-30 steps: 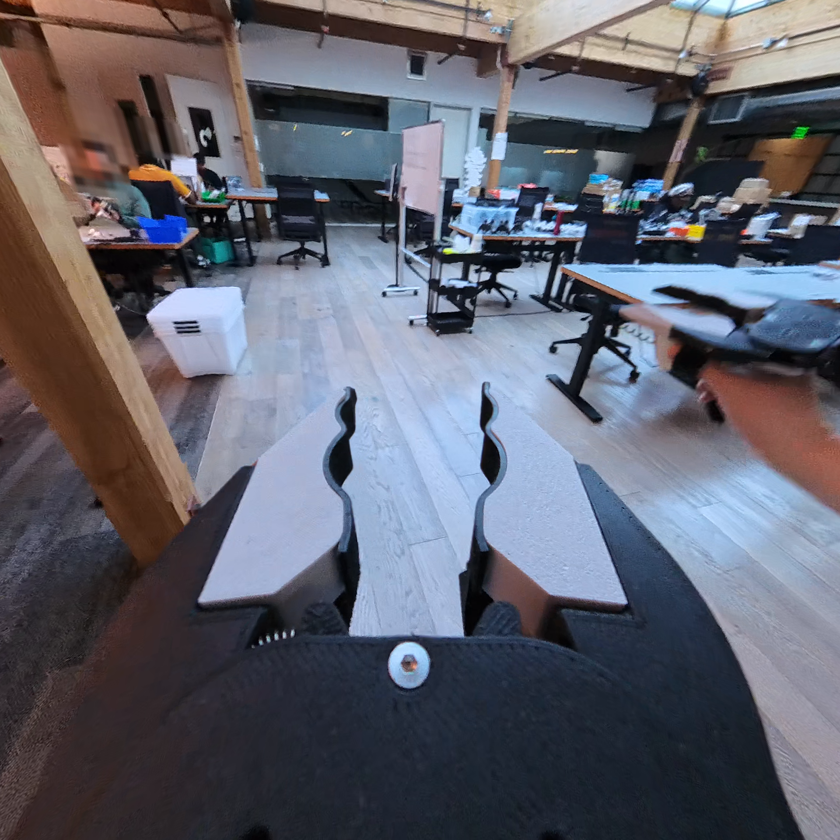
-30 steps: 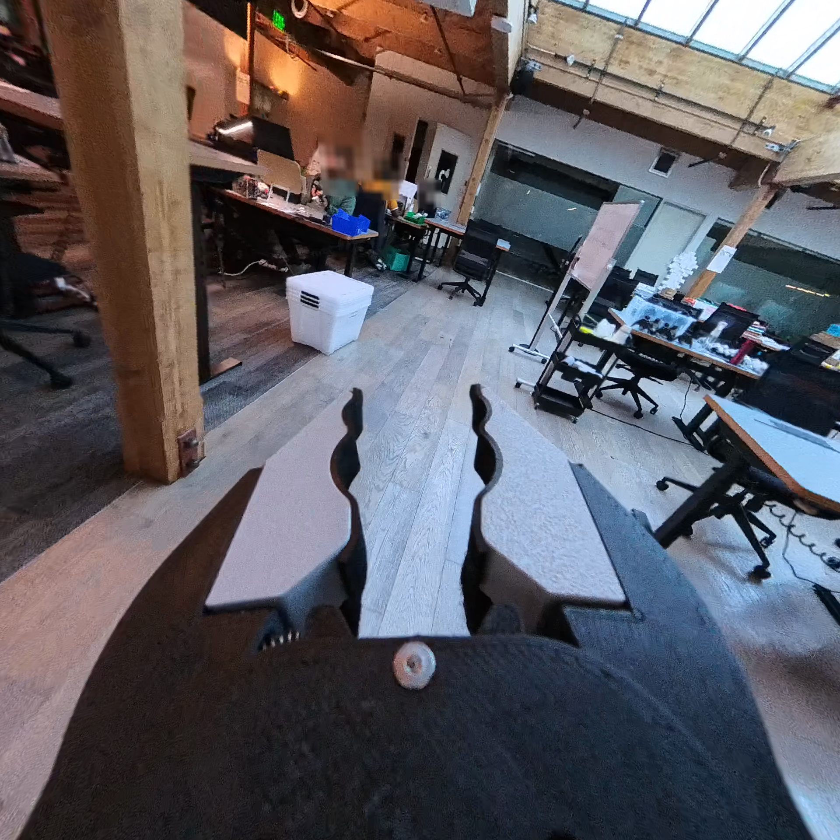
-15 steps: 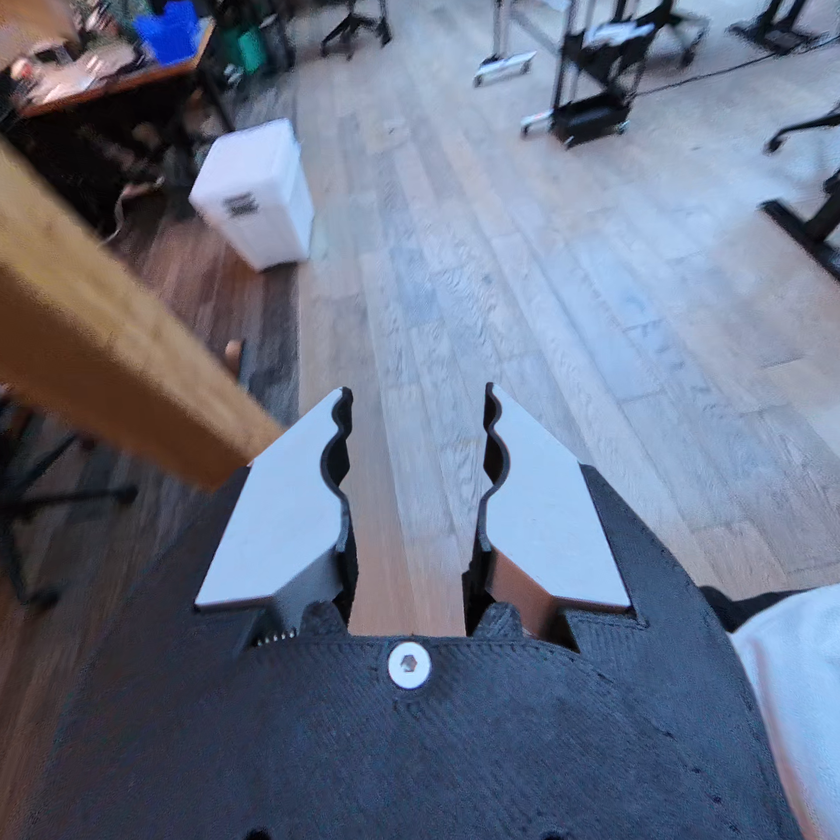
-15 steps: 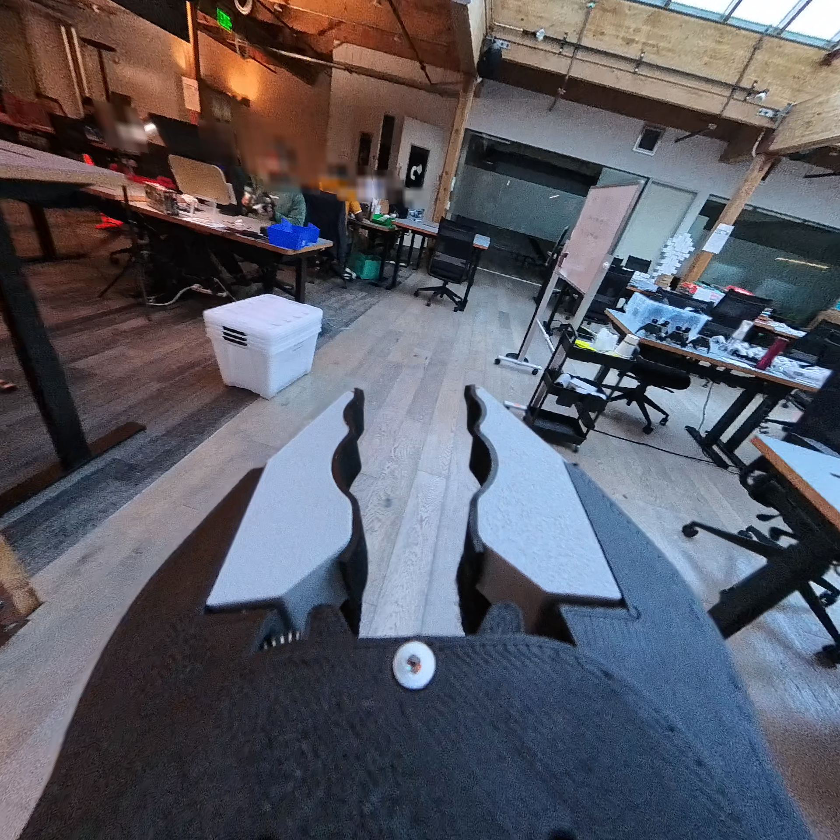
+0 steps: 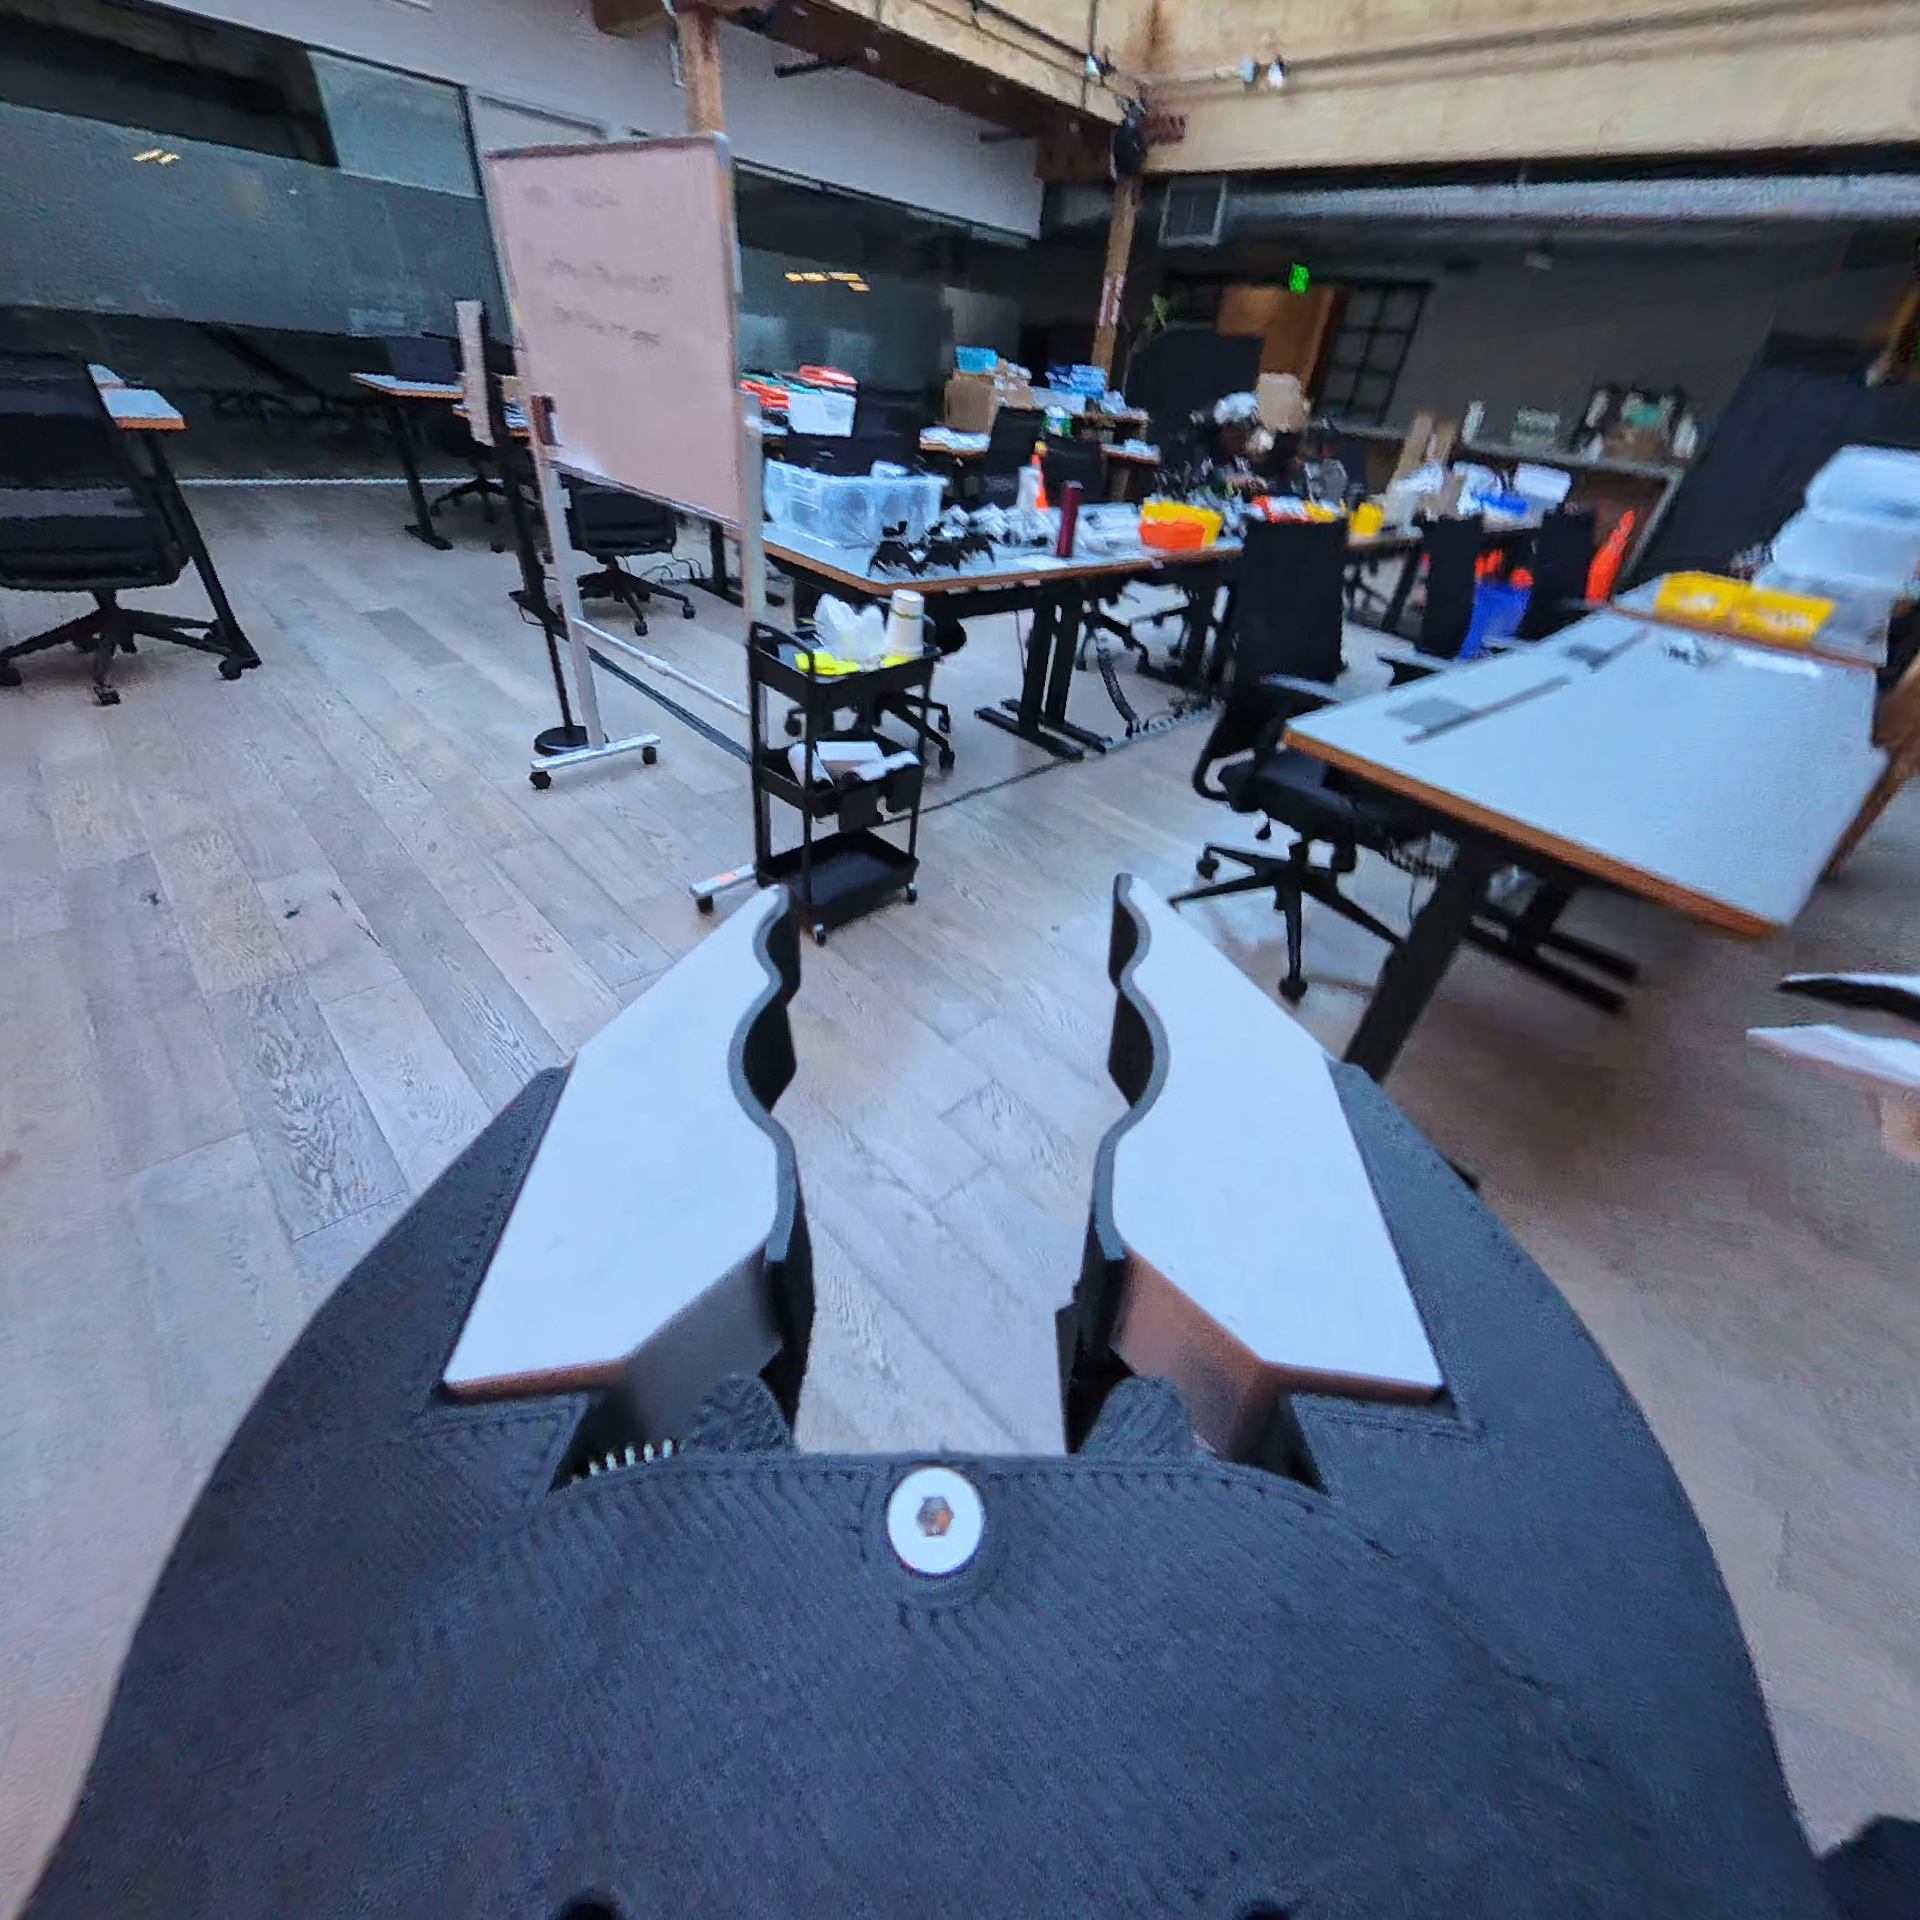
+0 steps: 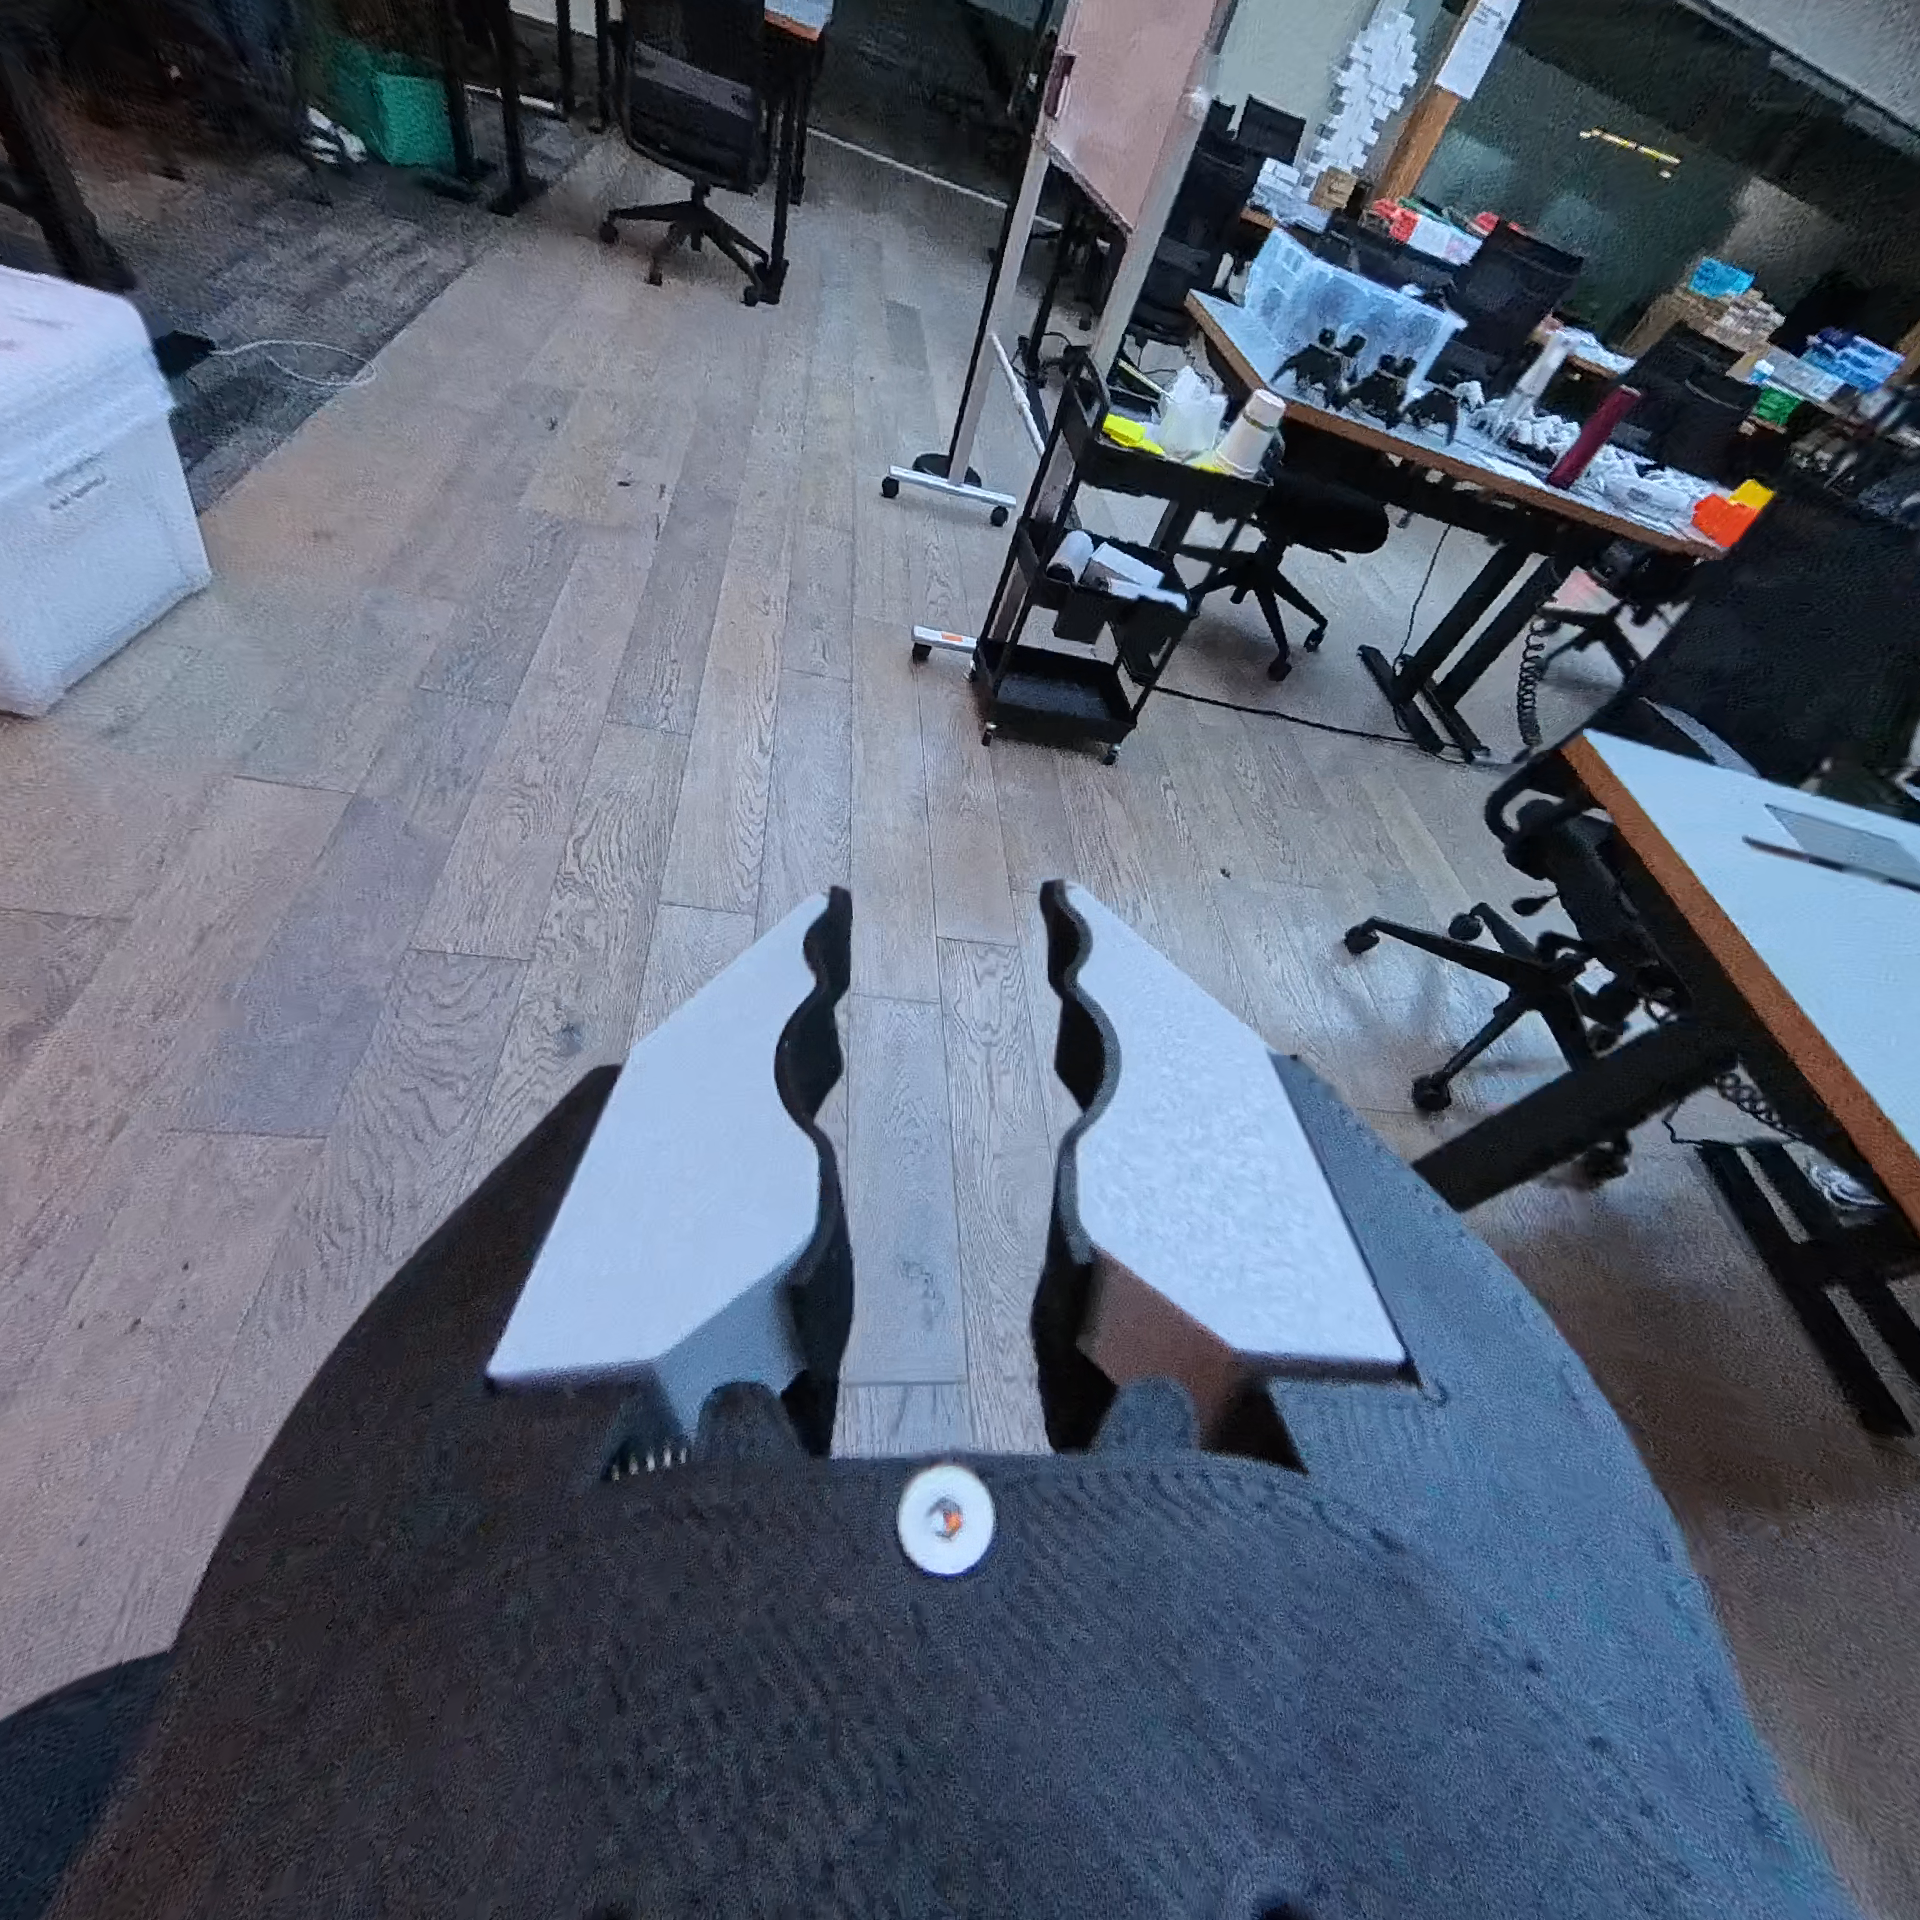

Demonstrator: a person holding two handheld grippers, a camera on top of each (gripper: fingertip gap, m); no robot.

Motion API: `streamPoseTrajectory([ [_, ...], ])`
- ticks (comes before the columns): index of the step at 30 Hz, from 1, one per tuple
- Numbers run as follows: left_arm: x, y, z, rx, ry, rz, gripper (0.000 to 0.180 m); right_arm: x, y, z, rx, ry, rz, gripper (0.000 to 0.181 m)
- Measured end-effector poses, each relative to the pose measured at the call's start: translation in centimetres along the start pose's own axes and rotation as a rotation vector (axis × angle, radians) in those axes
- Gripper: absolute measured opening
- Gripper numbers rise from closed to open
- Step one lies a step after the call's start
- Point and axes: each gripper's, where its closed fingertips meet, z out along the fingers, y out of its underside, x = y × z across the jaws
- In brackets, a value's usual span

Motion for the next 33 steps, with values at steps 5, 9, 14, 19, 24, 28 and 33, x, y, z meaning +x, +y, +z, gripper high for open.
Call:
streamPoseTrajectory([
  [5,-14.0,3.7,11.4,-0.126,-0.058,-0.210,0.050,-2.0,-15.5,24.6,0.116,-0.140,-0.004,0.036],
  [9,-26.4,4.3,17.2,-0.146,-0.213,-0.216,0.052,-7.2,-28.3,44.5,0.227,-0.283,-0.141,0.037],
  [14,-42.8,6.6,29.0,-0.228,-0.337,-0.086,0.050,-12.4,-33.2,68.7,0.213,-0.335,-0.175,0.038],
  [19,-56.1,-0.1,53.0,-0.227,-0.110,-0.051,0.048,-13.9,-29.7,85.7,-0.042,-0.317,-0.072,0.037],
  [24,-67.6,-6.5,79.3,-0.209,0.076,0.063,0.053,-8.7,-30.7,100.0,-0.151,-0.207,-0.048,0.036],
  [28,-75.7,-9.1,97.7,-0.111,0.137,0.031,0.054,-5.5,-34.8,115.1,-0.091,-0.193,-0.013,0.034],
  [33,-84.9,-10.2,117.1,-0.141,0.189,-0.043,0.052,-4.2,-46.8,137.6,-0.006,-0.253,-0.032,0.035],
])
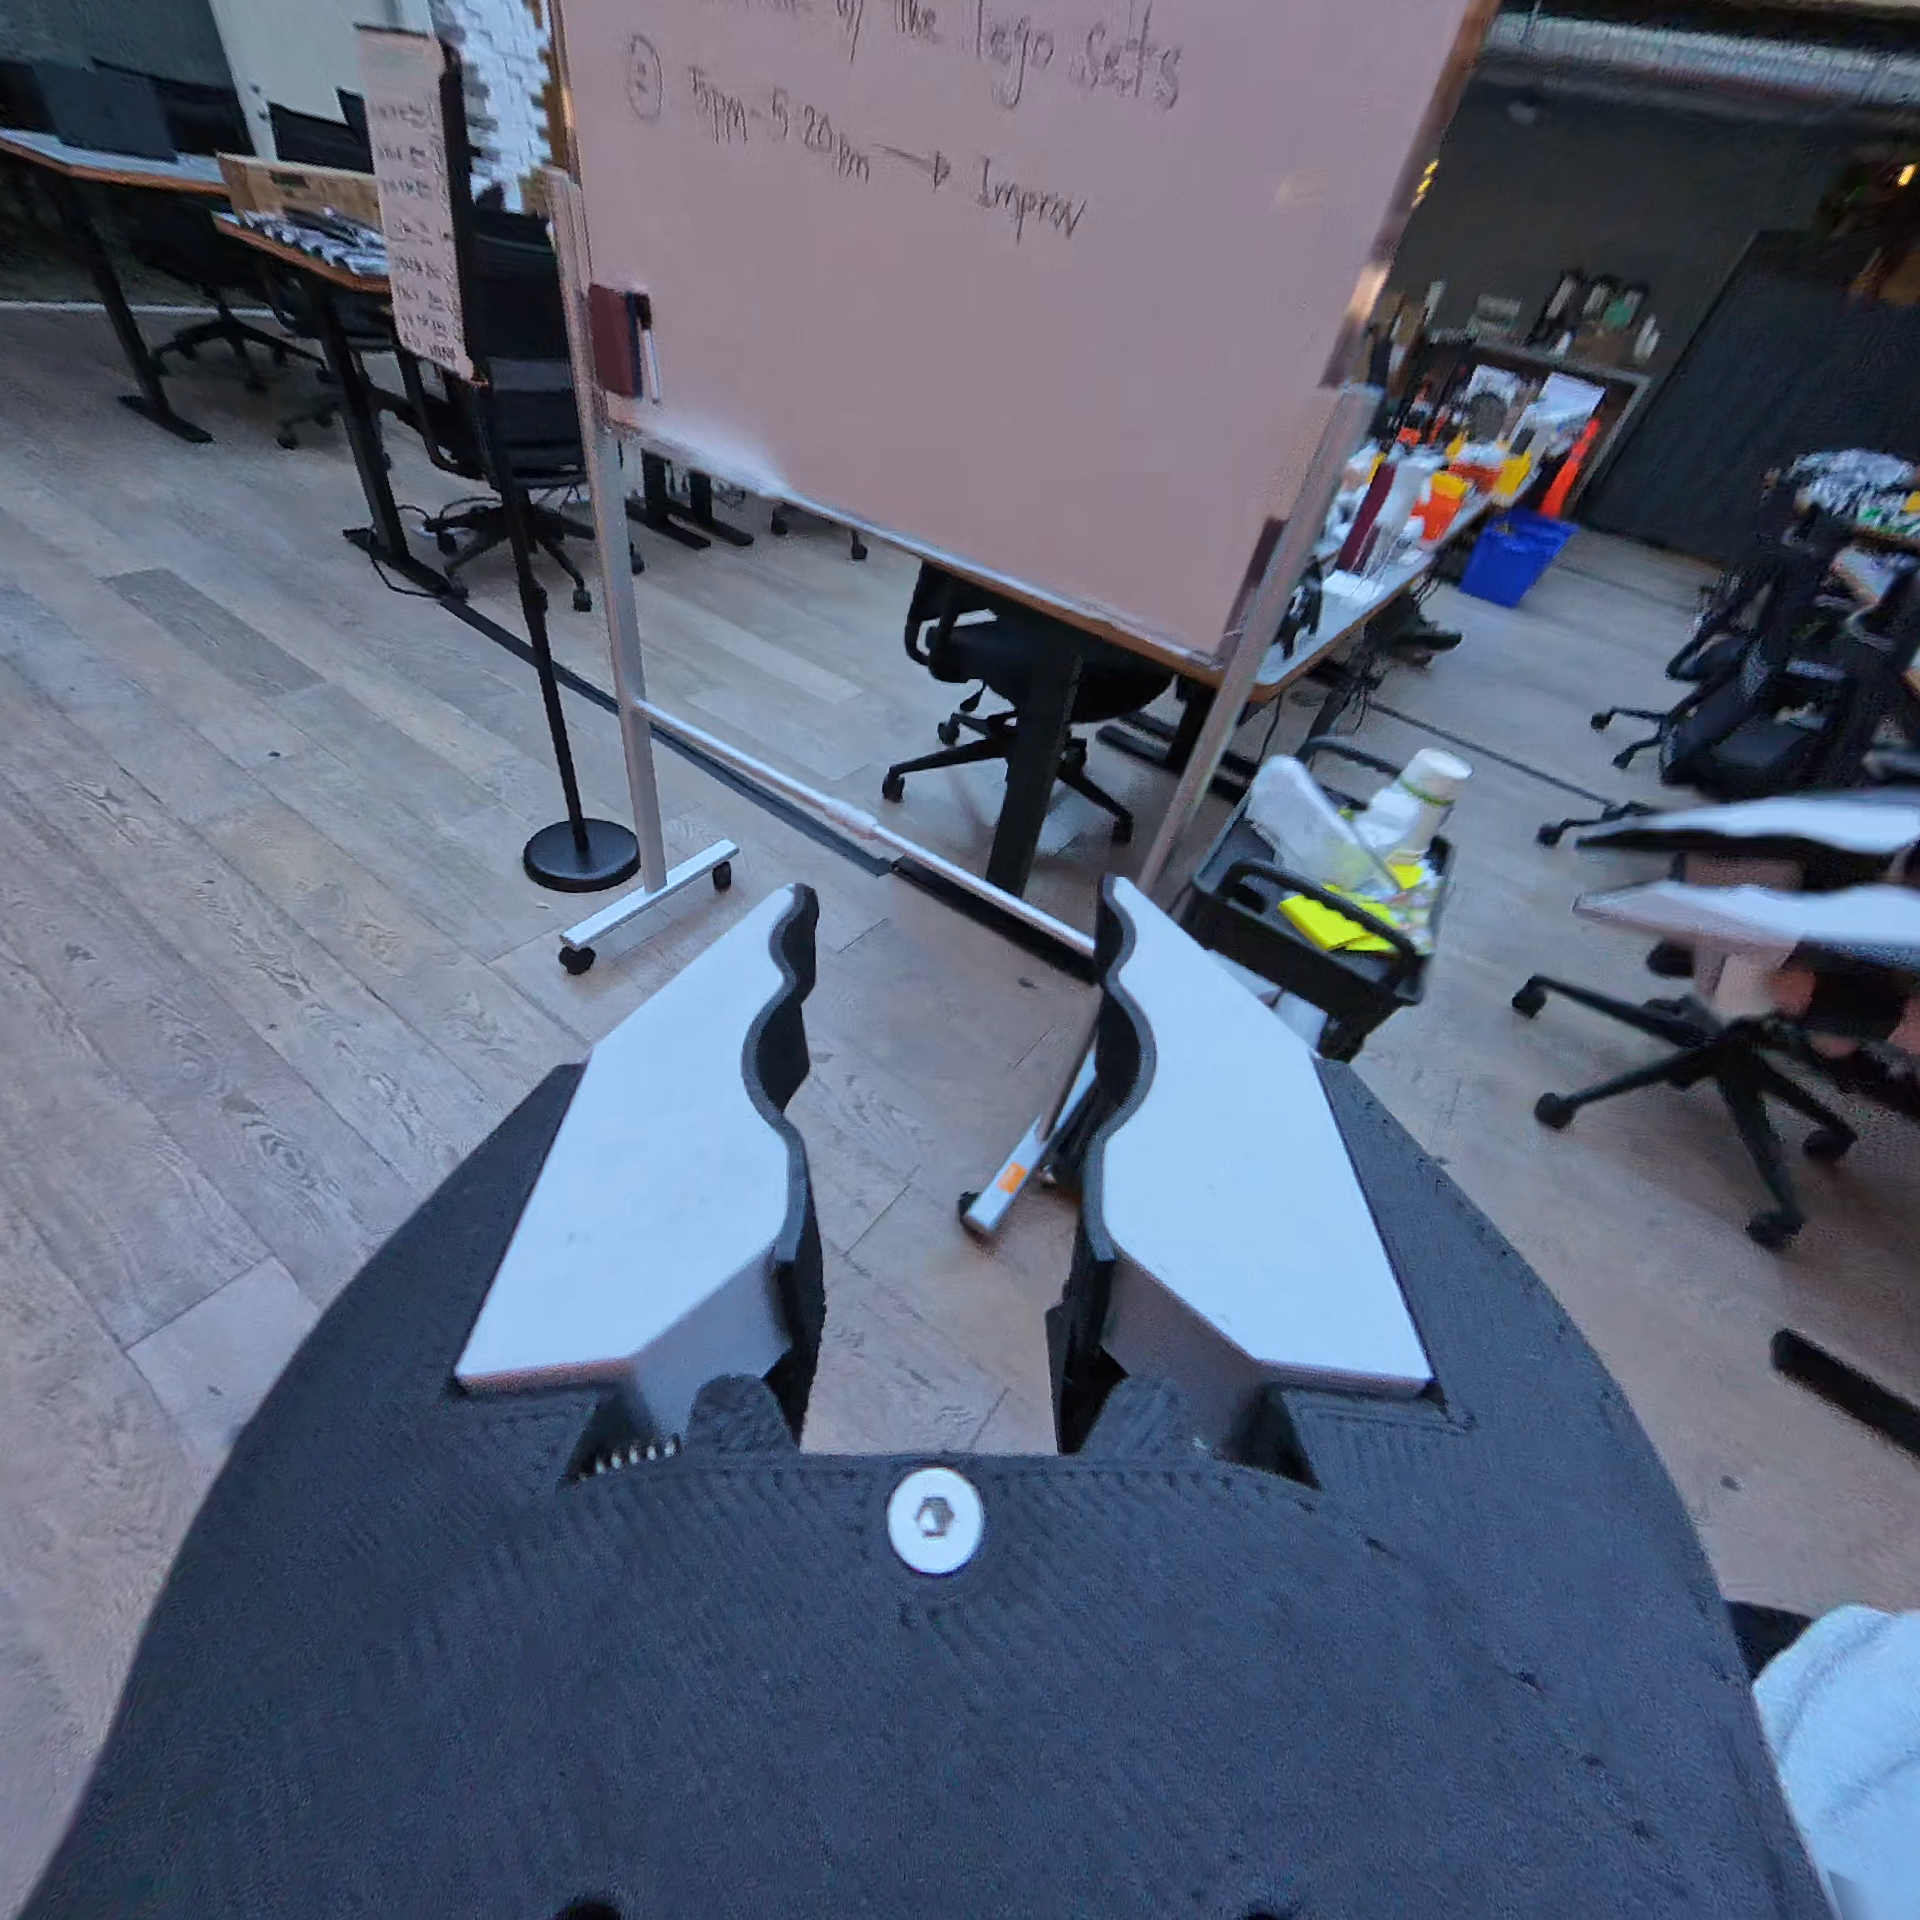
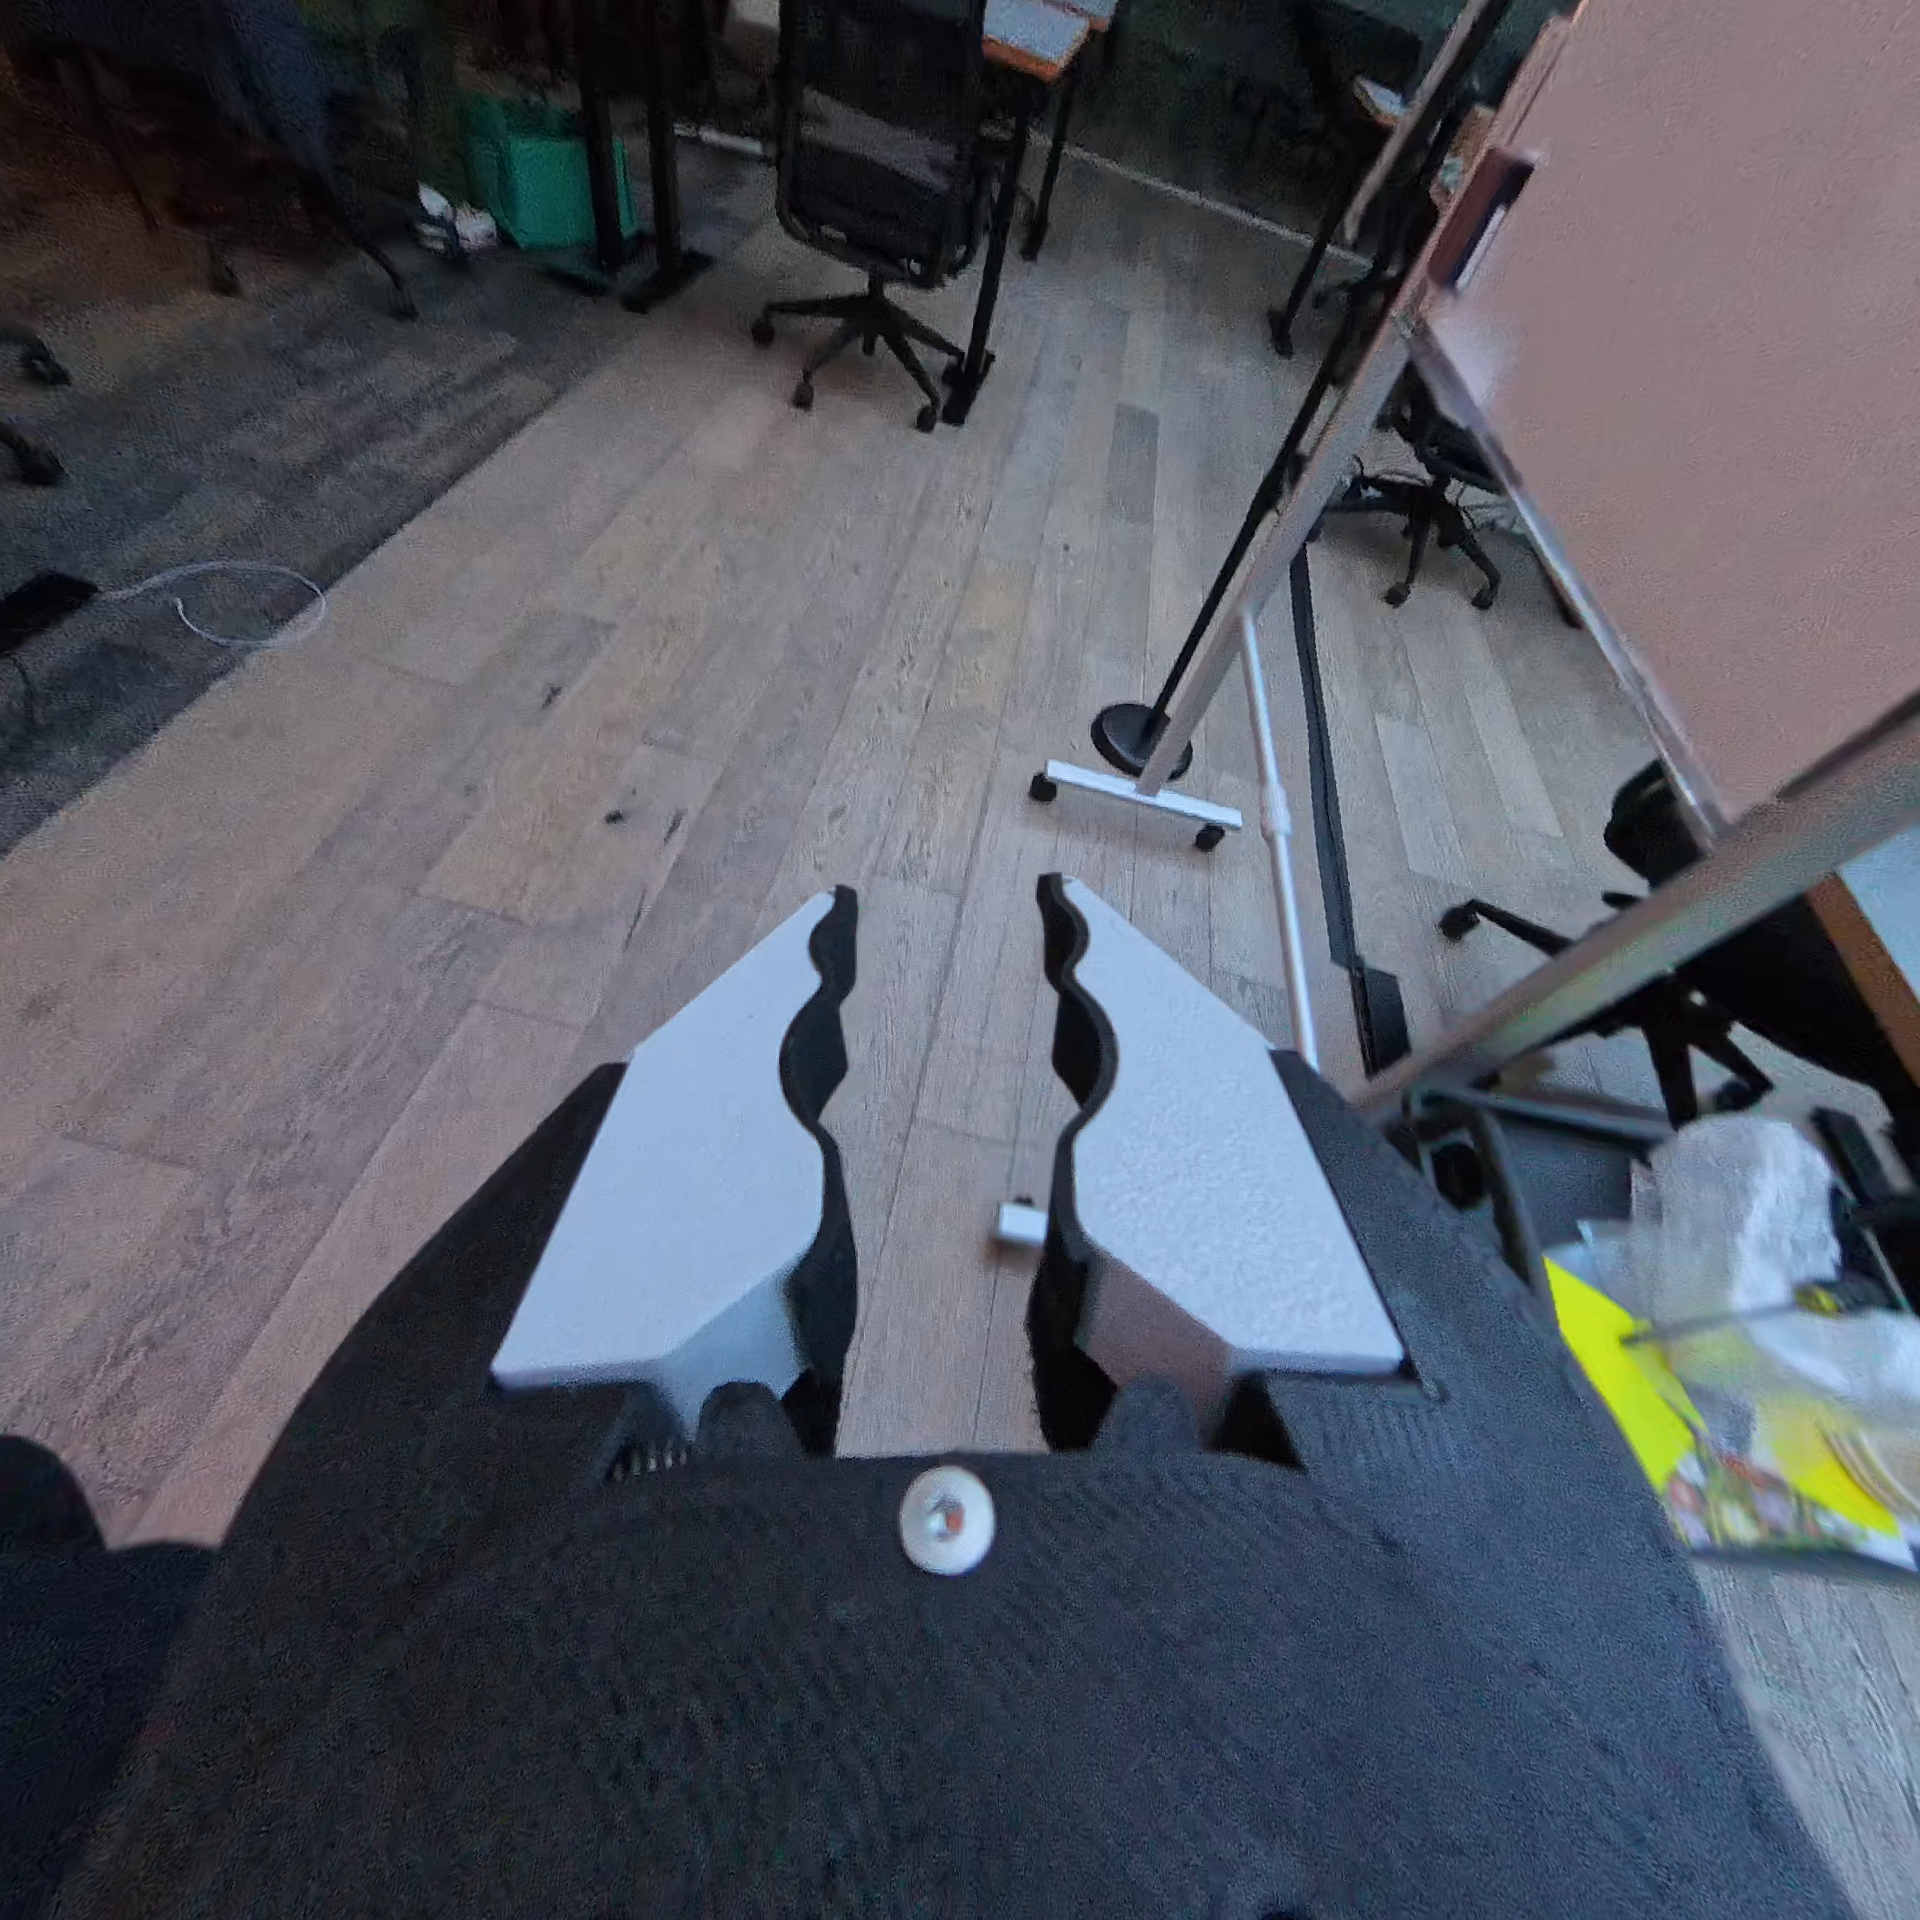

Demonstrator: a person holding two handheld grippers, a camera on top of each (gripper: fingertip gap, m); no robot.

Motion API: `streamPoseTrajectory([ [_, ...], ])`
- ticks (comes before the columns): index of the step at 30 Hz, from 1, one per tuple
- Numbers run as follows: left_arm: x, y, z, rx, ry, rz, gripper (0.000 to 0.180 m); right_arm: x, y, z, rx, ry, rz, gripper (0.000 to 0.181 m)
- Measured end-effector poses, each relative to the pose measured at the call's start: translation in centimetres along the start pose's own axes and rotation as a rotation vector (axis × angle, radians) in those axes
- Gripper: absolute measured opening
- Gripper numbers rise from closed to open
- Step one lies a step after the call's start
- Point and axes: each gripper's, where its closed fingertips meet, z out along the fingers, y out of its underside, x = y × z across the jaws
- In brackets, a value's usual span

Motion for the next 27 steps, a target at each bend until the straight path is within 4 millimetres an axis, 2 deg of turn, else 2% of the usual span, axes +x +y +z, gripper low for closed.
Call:
streamPoseTrajectory([
  [2,-5.6,-1.5,6.0,-0.051,0.003,0.058,0.053,1.8,-7.2,7.6,0.101,-0.054,0.000,0.034],
  [3,-8.5,-2.6,9.3,-0.053,0.011,0.070,0.053,2.9,-9.9,11.4,0.116,-0.067,-0.023,0.035],
  [5,-13.6,-5.0,16.0,-0.041,0.066,0.087,0.052,5.2,-14.0,18.8,0.147,-0.083,-0.077,0.035],
  [7,-19.3,-7.2,24.6,-0.060,0.115,0.151,0.052,8.0,-16.3,25.7,0.171,-0.066,-0.105,0.035],
  [9,-24.1,-9.6,33.8,-0.087,0.184,0.225,0.051,11.1,-17.0,31.4,0.166,-0.005,-0.097,0.035],
  [10,-26.3,-10.9,38.7,-0.099,0.209,0.260,0.050,12.7,-16.9,33.6,0.167,0.043,-0.080,0.035],
  [12,-30.3,-13.2,48.1,-0.154,0.242,0.309,0.051,15.7,-15.1,37.0,0.123,0.178,0.014,0.034],
  [14,-33.8,-15.5,57.2,-0.199,0.250,0.299,0.054,17.0,-13.5,39.2,0.066,0.224,0.191,0.034],
  [16,-36.0,-18.2,65.4,-0.182,0.264,0.258,0.054,18.3,-12.9,40.3,0.019,0.270,0.257,0.034],
  [19,-38.9,-21.0,77.7,-0.142,0.259,0.320,0.062,22.3,-11.8,40.8,-0.103,0.448,0.217,0.033],
  [21,-40.5,-21.4,85.3,-0.118,0.258,0.389,0.063,25.5,-11.4,41.6,-0.124,0.564,0.232,0.032],
  [23,-41.9,-21.0,92.3,-0.108,0.246,0.419,0.064,28.6,-10.9,43.6,-0.093,0.639,0.282,0.030],
  [25,-42.1,-20.2,97.8,-0.114,0.285,0.360,0.064,31.5,-9.9,46.7,-0.107,0.680,0.329,0.030],
  [26,-42.0,-19.7,100.1,-0.117,0.311,0.333,0.064,32.6,-9.5,48.3,-0.152,0.686,0.373,0.031],
  [27,-41.6,-19.0,102.0,-0.132,0.347,0.308,0.066,33.2,-9.9,49.8,-0.178,0.686,0.413,0.031],
])
